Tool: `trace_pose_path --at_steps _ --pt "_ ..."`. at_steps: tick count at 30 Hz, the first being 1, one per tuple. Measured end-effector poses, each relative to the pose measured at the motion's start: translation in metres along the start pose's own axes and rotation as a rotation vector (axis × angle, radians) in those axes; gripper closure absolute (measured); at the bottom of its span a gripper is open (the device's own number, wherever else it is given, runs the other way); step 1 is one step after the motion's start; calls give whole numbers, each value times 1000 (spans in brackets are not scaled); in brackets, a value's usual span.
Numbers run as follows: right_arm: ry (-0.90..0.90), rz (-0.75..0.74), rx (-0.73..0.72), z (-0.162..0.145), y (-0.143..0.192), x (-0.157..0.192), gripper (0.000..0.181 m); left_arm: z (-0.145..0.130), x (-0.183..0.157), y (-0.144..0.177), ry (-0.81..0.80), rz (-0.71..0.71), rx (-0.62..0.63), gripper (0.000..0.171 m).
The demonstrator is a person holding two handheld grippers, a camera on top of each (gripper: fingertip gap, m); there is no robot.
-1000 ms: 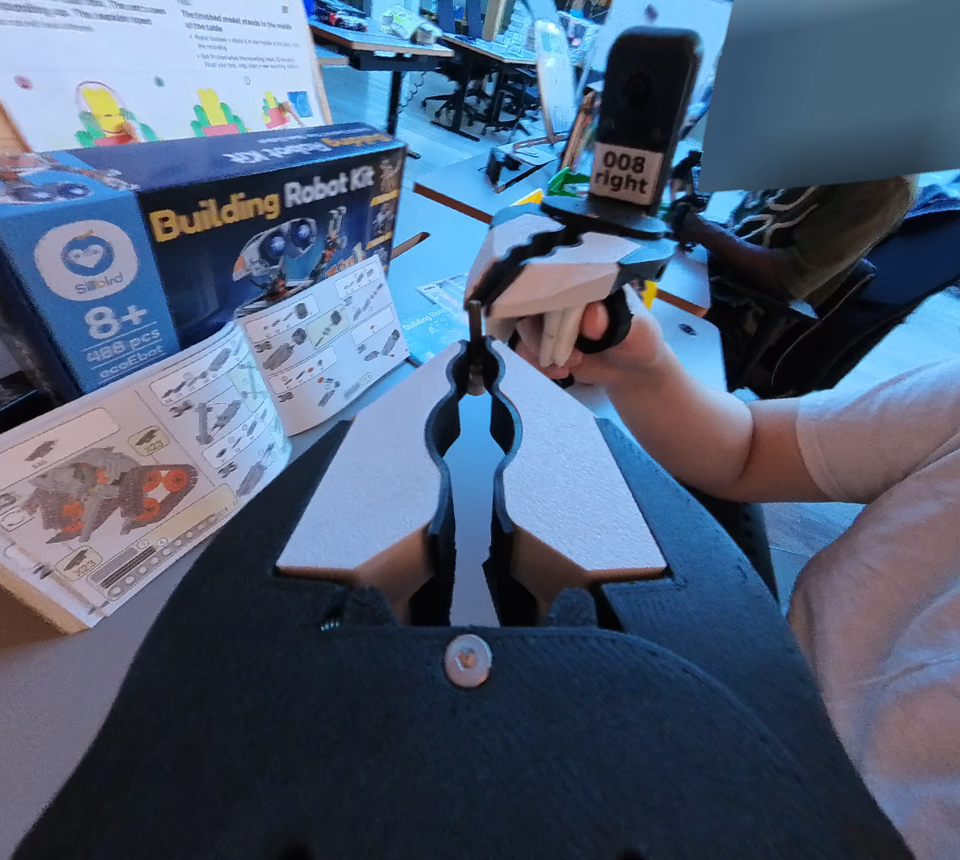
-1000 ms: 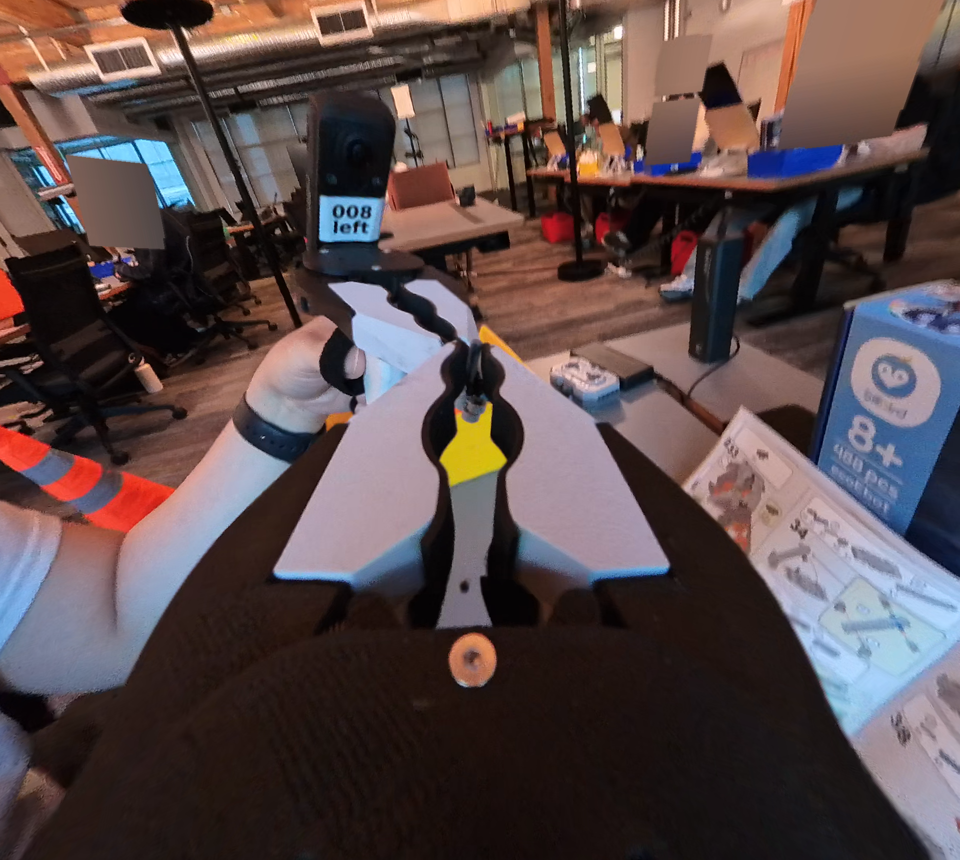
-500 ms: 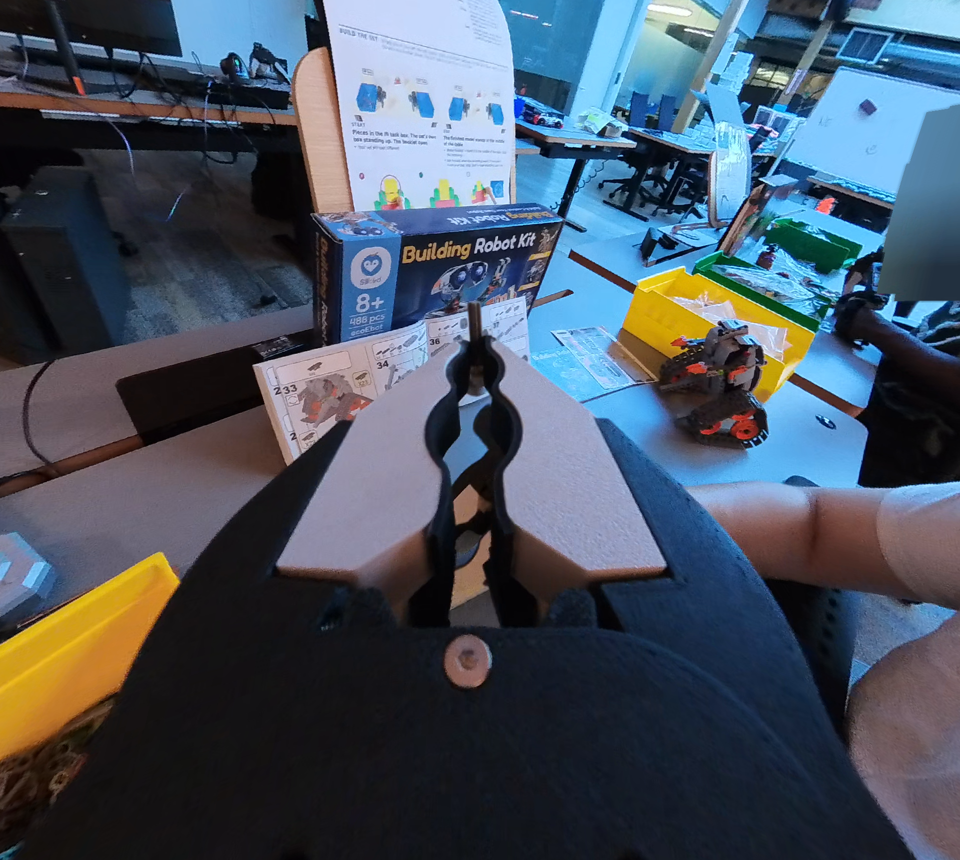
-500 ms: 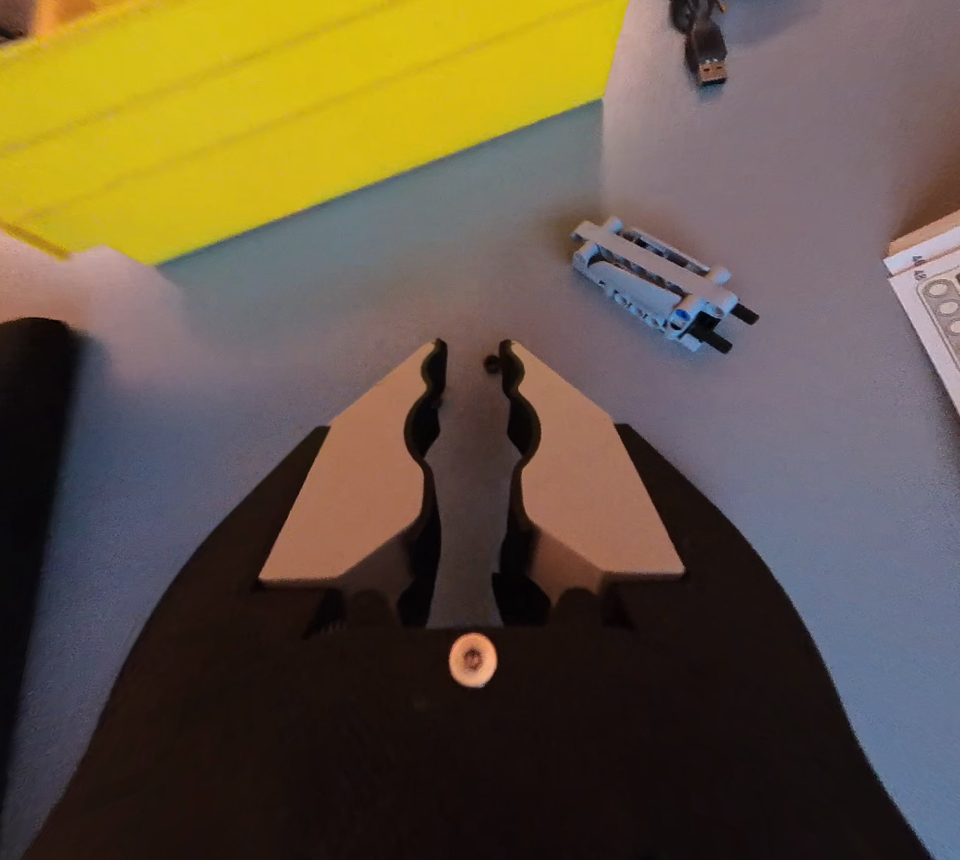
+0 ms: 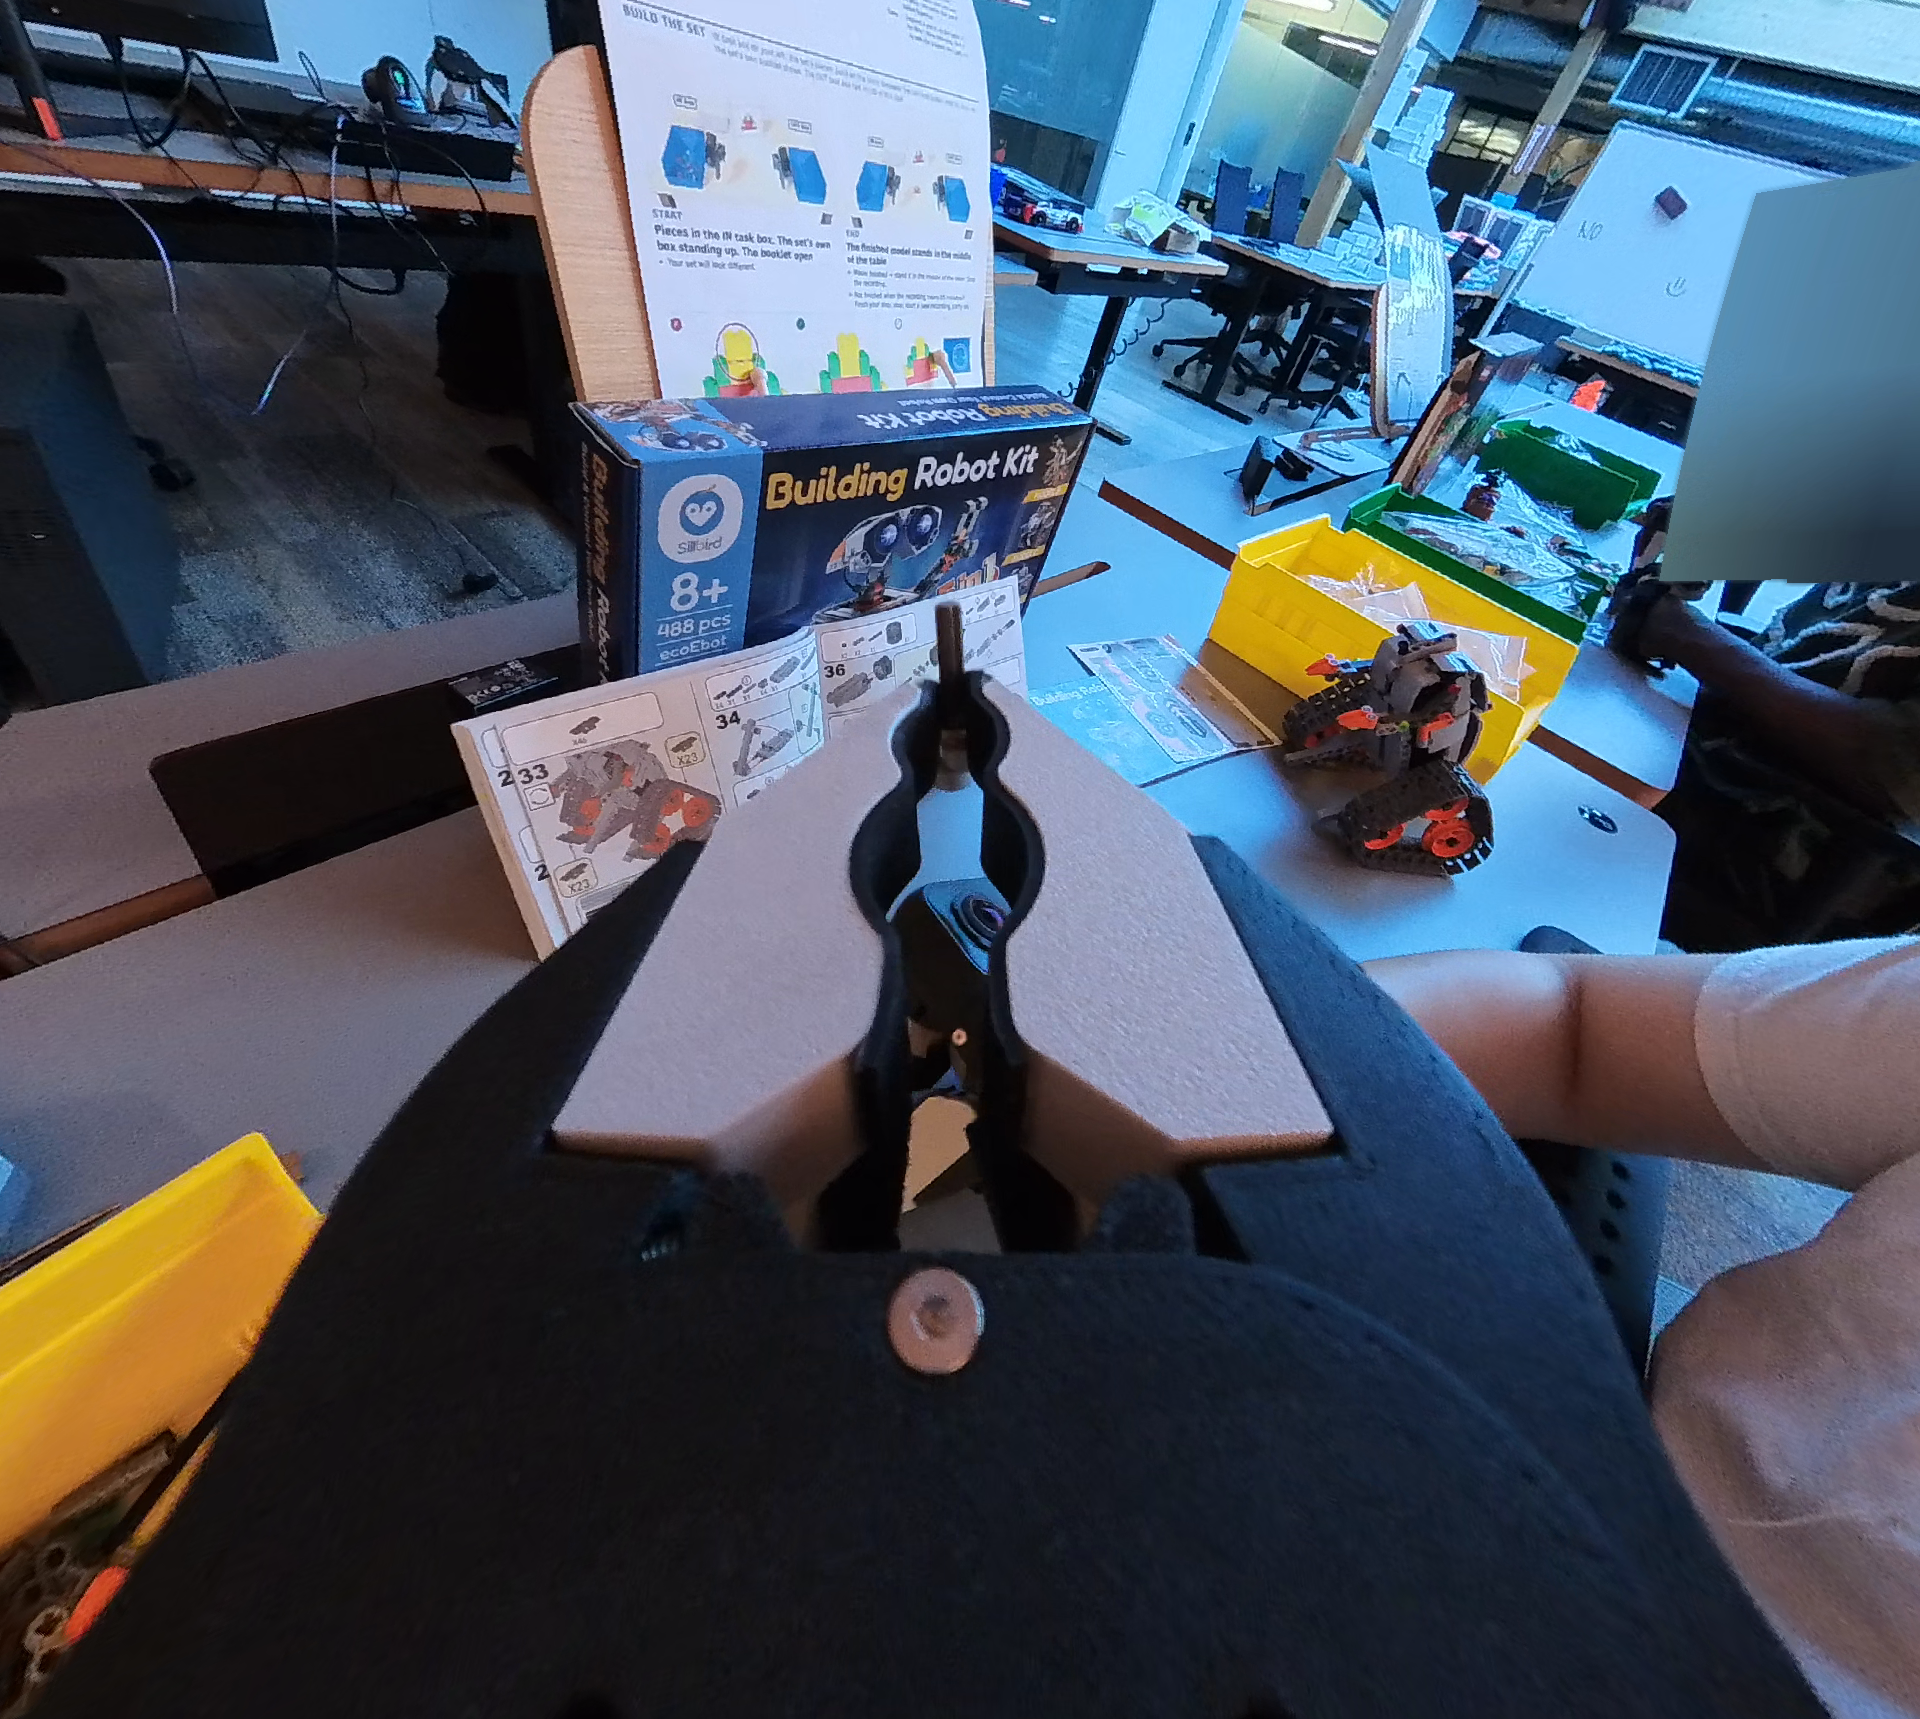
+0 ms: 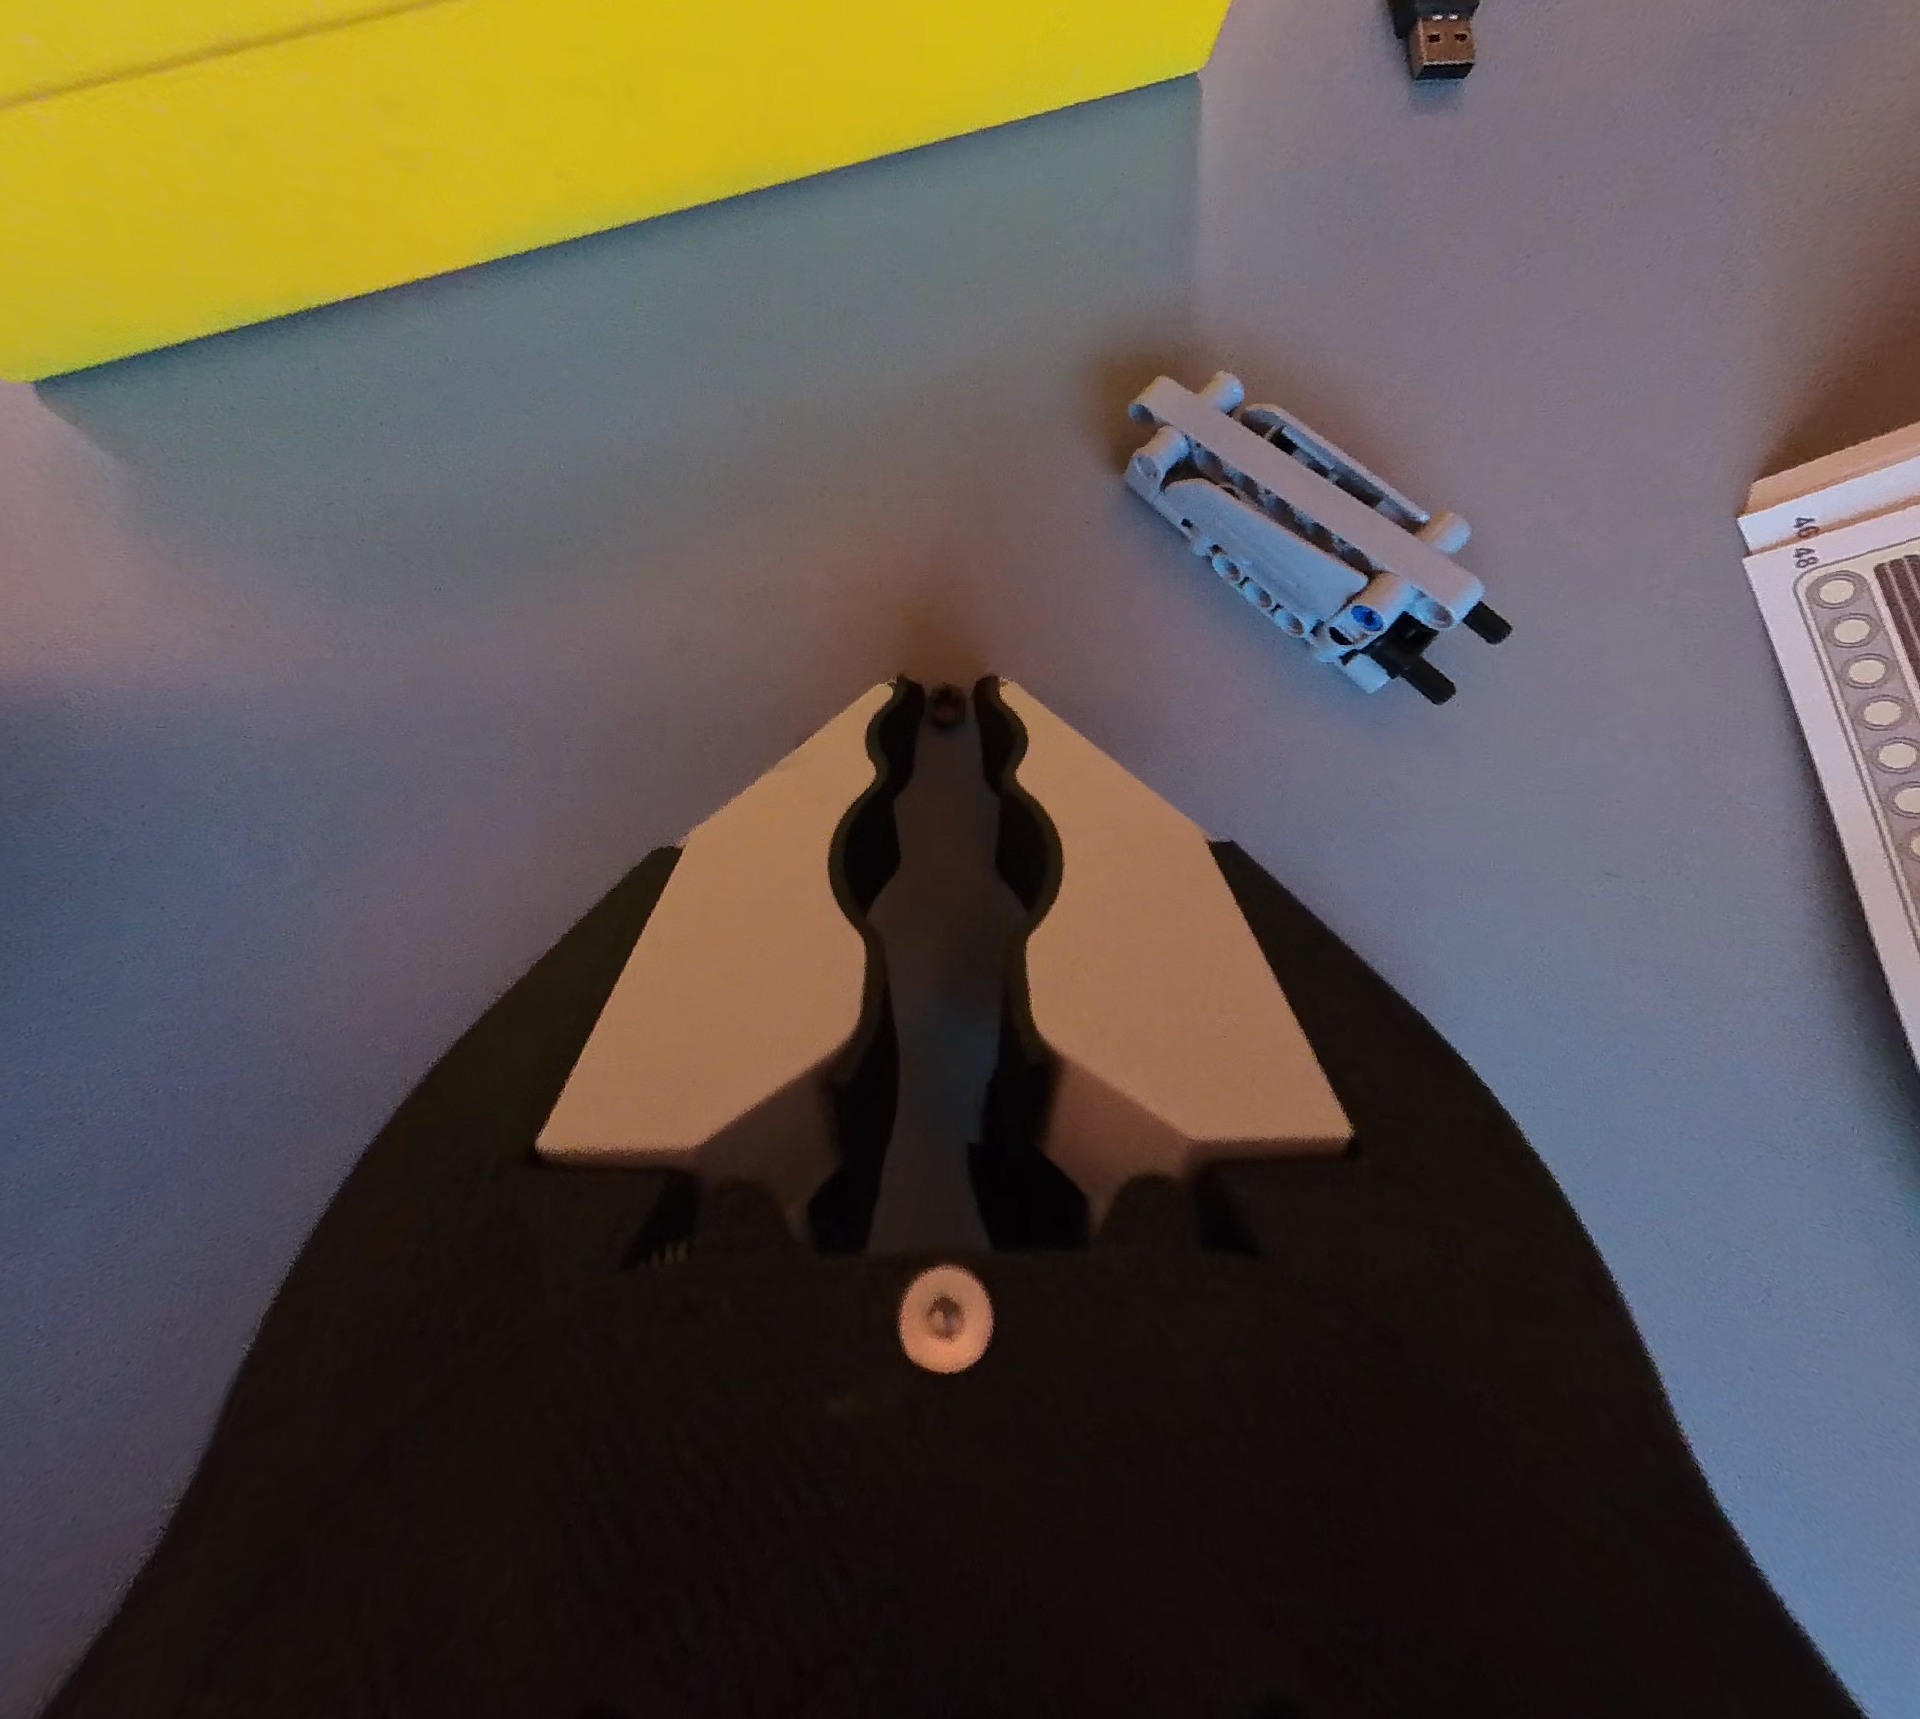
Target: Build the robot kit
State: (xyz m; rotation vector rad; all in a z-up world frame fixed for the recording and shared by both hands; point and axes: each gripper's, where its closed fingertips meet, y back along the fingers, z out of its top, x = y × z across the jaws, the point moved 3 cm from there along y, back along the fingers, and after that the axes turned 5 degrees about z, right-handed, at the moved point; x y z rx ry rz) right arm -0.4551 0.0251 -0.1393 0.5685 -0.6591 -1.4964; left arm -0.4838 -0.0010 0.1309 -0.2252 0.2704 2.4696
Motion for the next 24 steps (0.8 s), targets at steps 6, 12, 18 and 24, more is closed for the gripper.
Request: trace_pose_path --at_steps 6,12,18,24 --pt "31 6 -16 0 6 -2 174 -2 -3 -7 -17 -8 13 171" --pt "261 -217 -293 35 116 -11 175 -11 -5 -34 -82 -37 44 170" --pt "148 -419 -462 -27 202 -23 175 -34 -11 -94 -10 -95 97 170" --pt "33 -552 -455 -80 243 -48 175 -85 -49 -173 -82 -181 150 170"
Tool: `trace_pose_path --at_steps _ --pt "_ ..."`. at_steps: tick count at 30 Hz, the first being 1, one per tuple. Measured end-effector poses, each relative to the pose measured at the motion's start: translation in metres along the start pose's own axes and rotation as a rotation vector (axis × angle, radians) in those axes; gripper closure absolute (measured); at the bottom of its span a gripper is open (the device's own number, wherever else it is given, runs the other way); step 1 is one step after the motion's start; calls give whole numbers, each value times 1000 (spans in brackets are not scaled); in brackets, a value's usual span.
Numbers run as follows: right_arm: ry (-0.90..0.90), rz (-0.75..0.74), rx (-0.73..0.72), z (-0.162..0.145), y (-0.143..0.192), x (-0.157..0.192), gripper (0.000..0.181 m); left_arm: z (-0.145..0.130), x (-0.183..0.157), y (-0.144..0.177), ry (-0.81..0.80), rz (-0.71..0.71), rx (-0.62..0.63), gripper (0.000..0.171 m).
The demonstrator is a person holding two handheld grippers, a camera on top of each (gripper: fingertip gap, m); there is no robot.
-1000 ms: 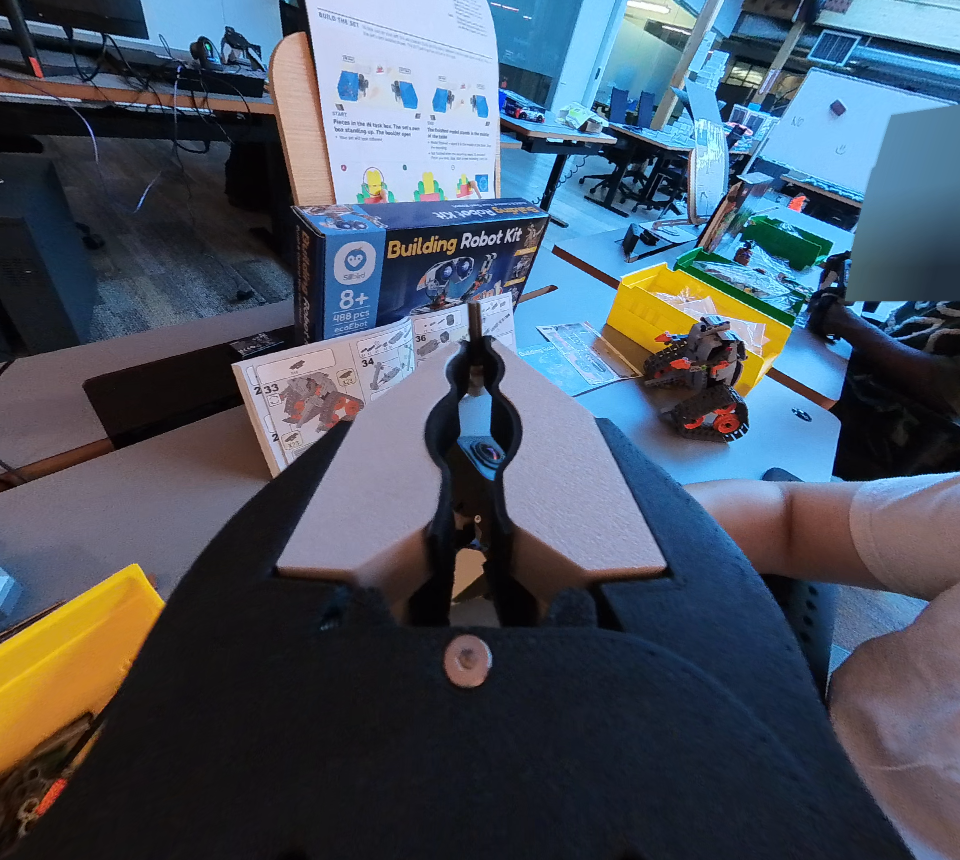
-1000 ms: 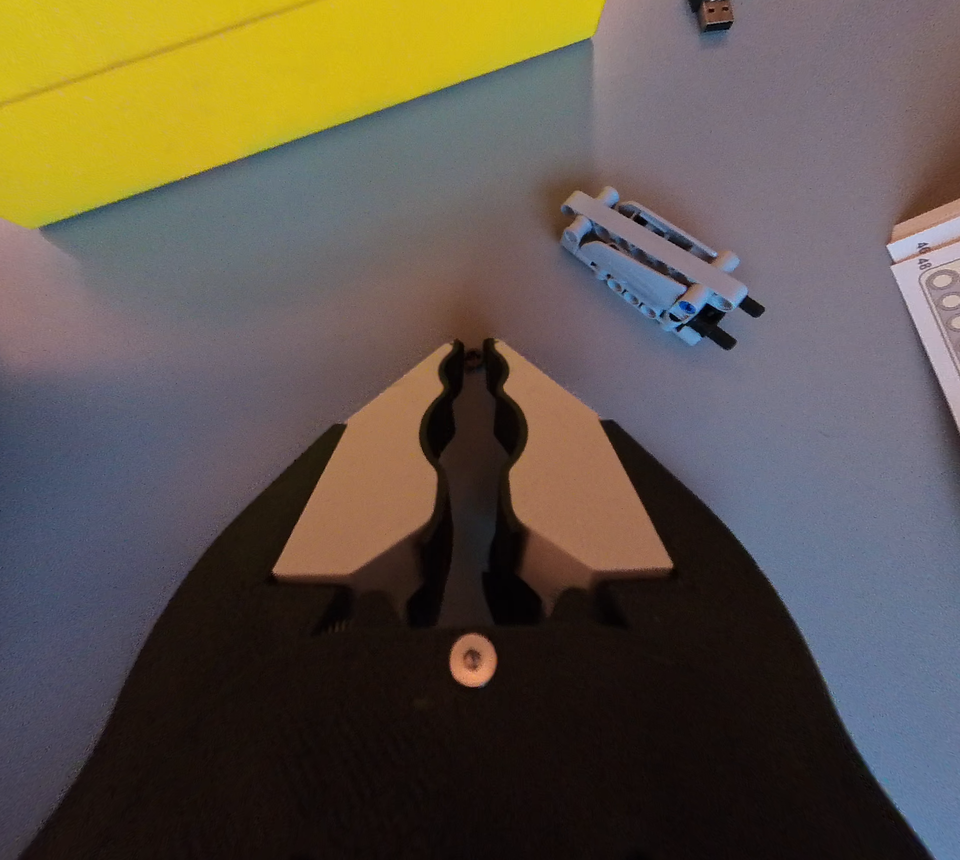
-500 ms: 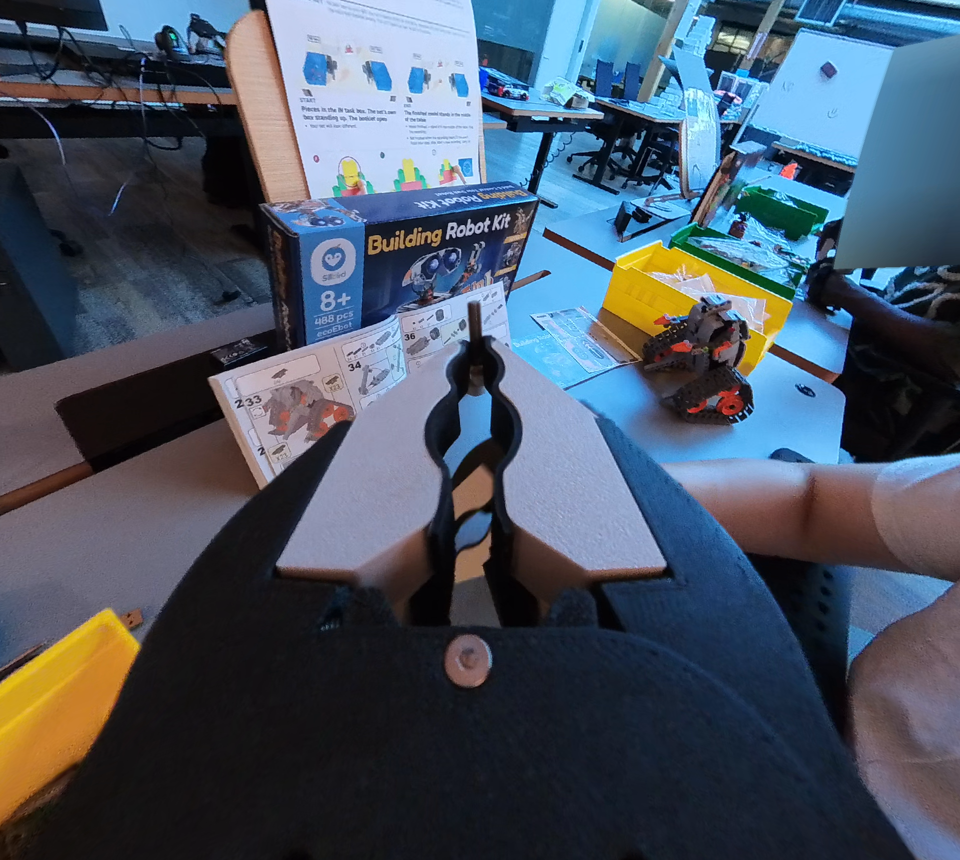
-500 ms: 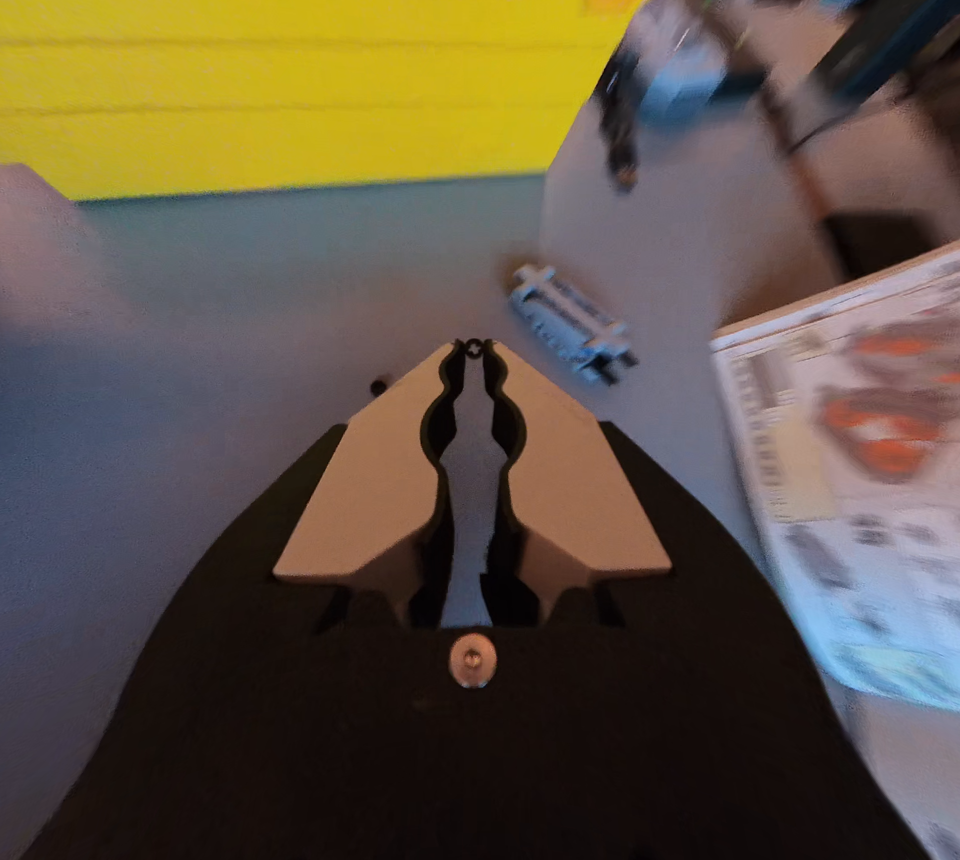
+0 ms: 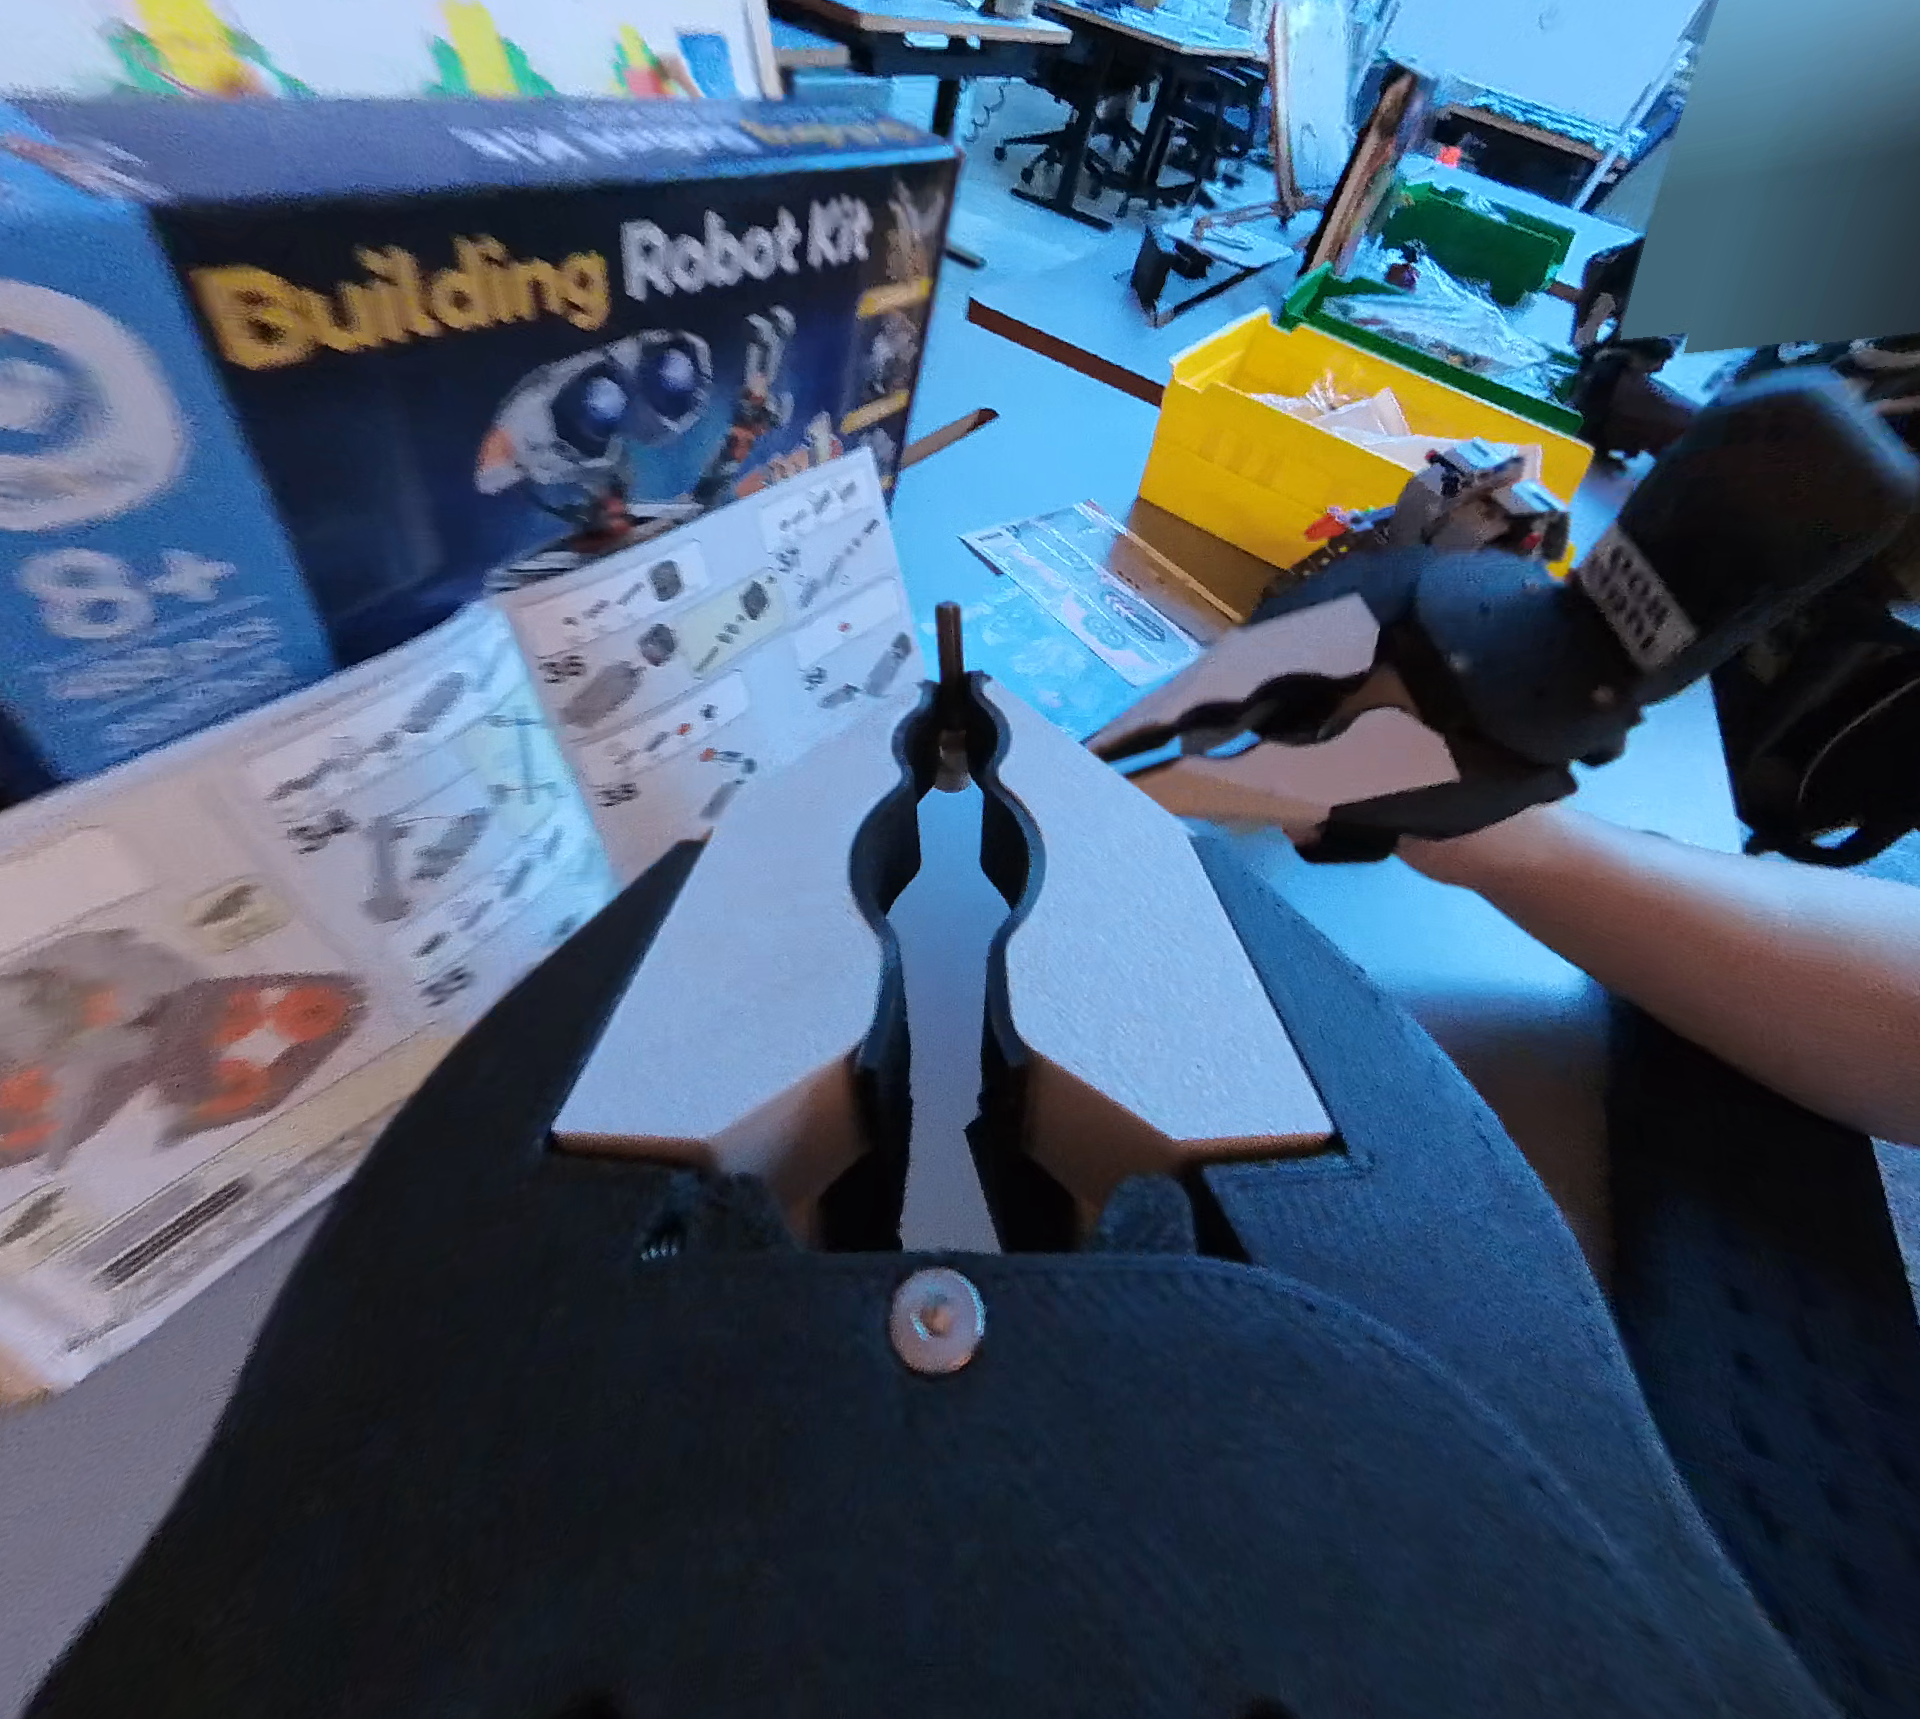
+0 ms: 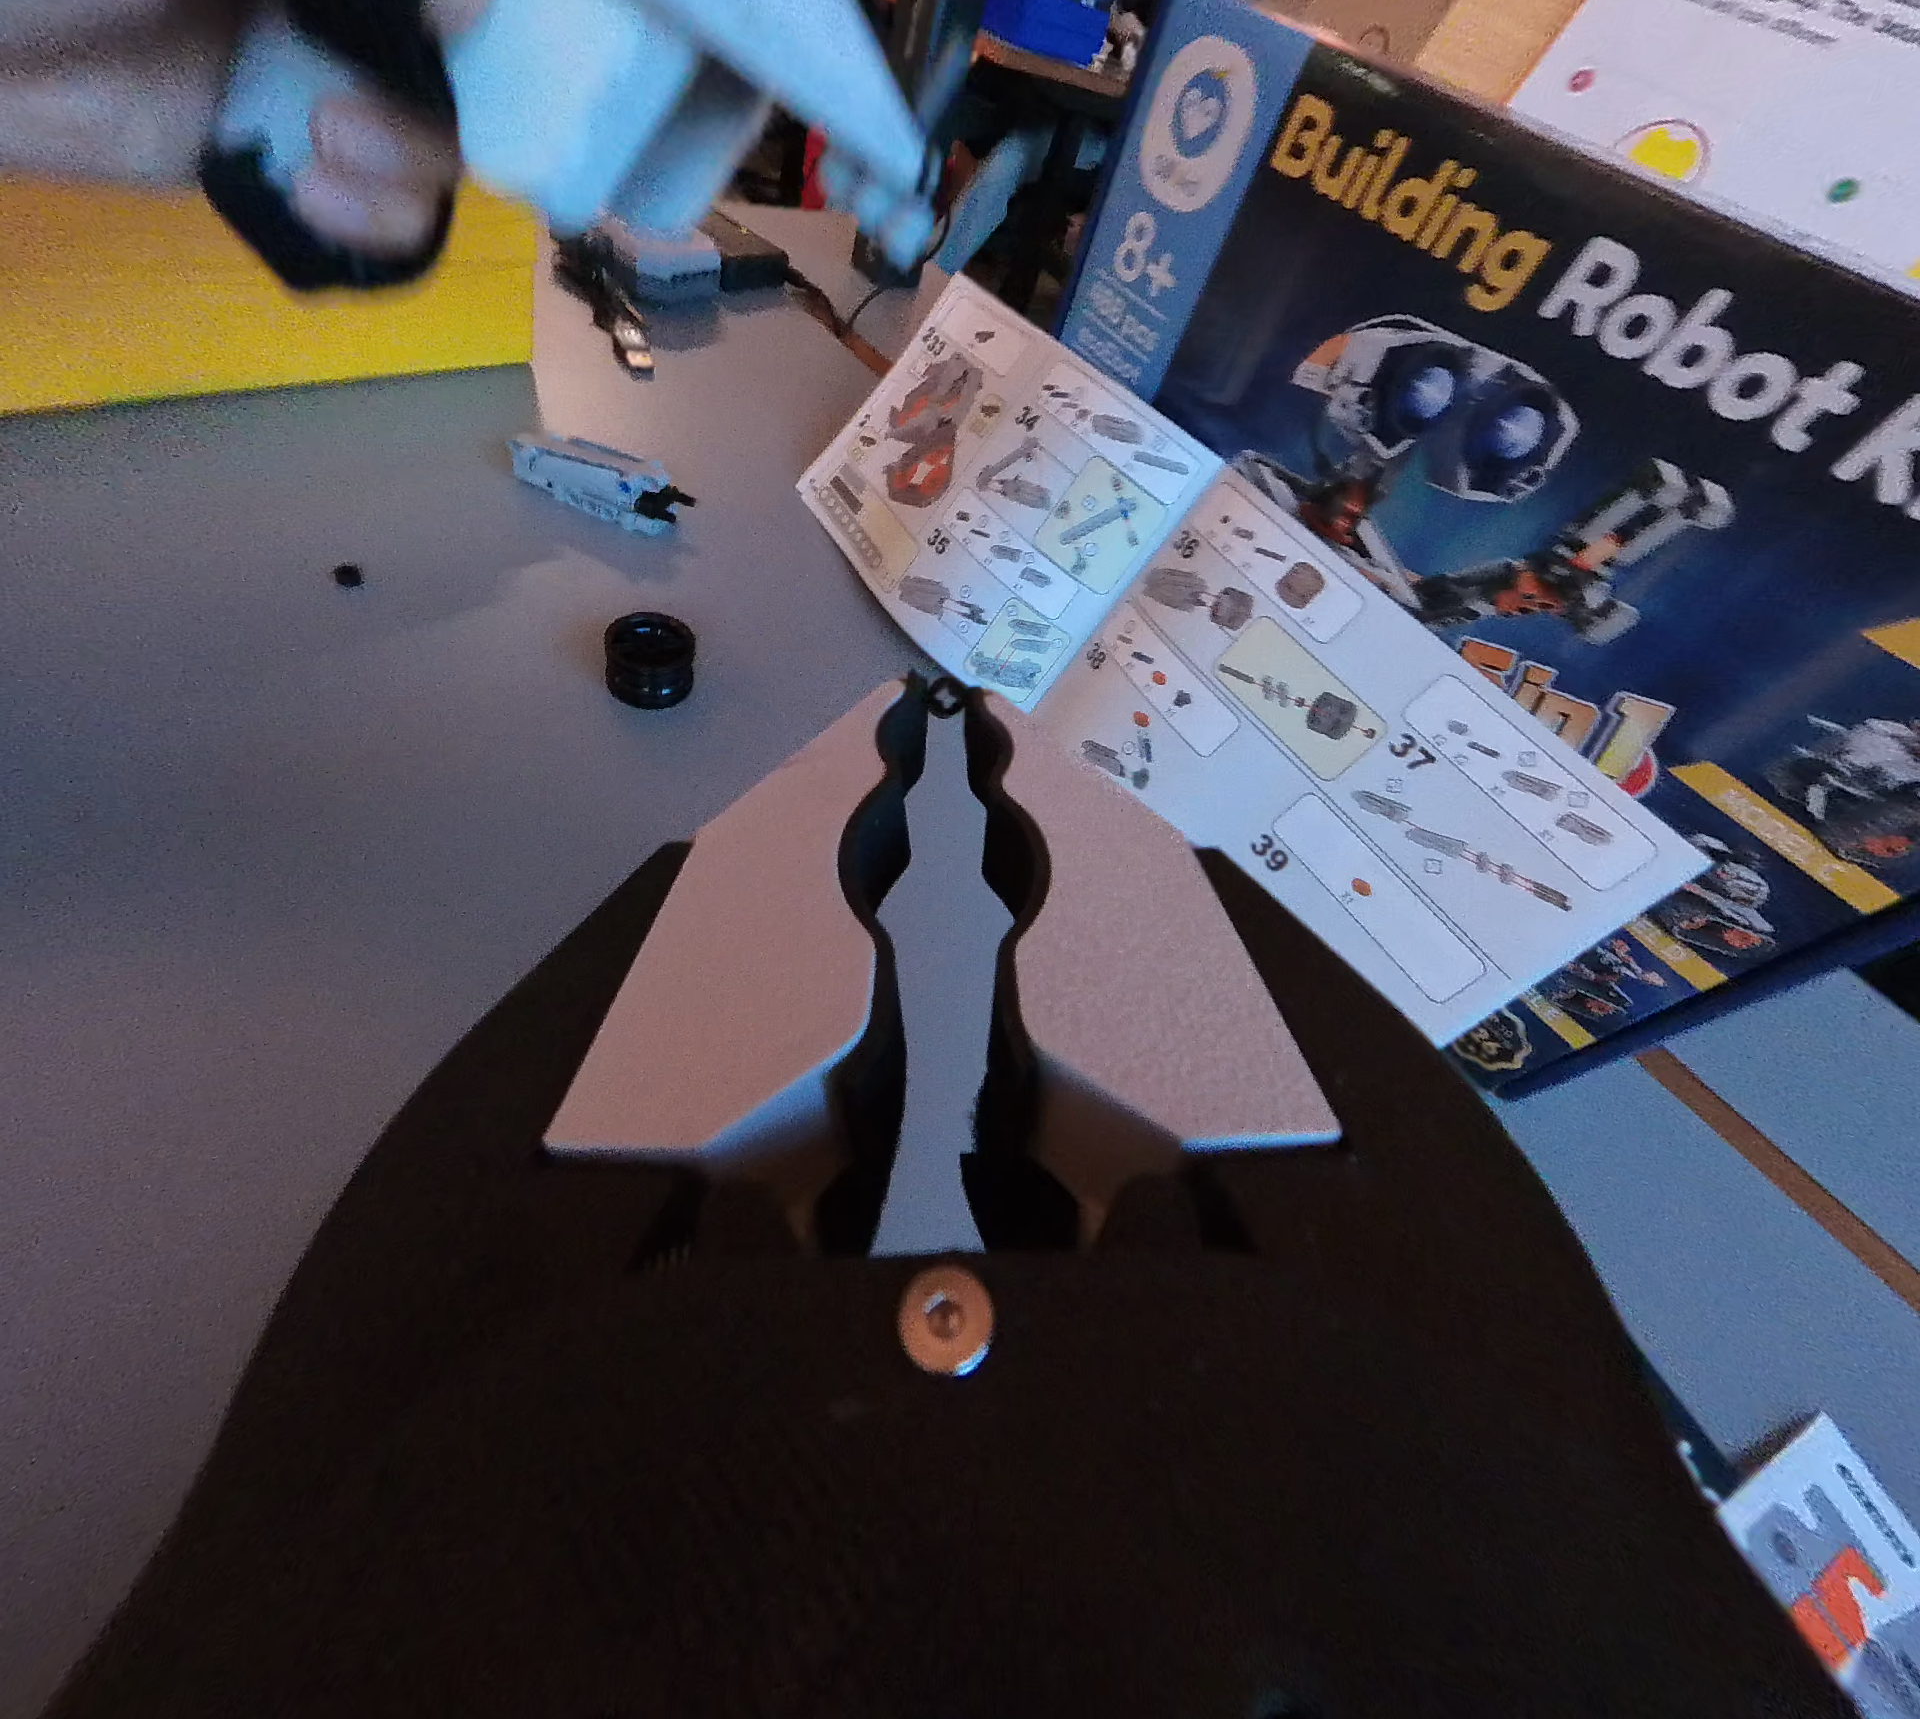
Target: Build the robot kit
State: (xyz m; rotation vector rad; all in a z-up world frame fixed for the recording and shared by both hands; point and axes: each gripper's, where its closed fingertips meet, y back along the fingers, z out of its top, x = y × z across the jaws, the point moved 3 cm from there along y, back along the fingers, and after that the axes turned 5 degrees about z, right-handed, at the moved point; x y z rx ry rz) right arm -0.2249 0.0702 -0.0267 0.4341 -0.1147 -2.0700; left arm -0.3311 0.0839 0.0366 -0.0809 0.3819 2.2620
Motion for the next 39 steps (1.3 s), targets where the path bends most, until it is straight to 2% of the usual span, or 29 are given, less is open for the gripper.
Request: trace_pose_path --at_steps 3,5,9,13,15,24,27,32,39 --pt "-179 94 -69 0 11 -11 175 -28 -16 -34 -2 -43 48 170" --pt "-264 102 -77 -5 17 -26 175 -43 -22 -51 -24 -52 43 170" --pt "-291 108 -98 -13 27 -42 175 -72 -35 -74 -14 -61 28 170" --pt "-274 236 -141 -13 25 -32 175 -94 -42 -85 -115 -10 50 170" --pt "-251 299 -139 -14 23 -26 175 -96 -43 -85 -178 7 56 169" --pt "-130 386 -164 -22 21 -21 175 -101 -45 -82 -373 50 87 169" --pt "-121 424 -183 -18 23 -16 175 -102 -47 -83 -373 37 85 169" --pt "-99 405 -118 -26 19 -15 175 -98 -52 -82 -418 35 69 169" --pt "-161 465 -104 -27 18 -11 175 -97 -58 -82 -504 43 68 169"
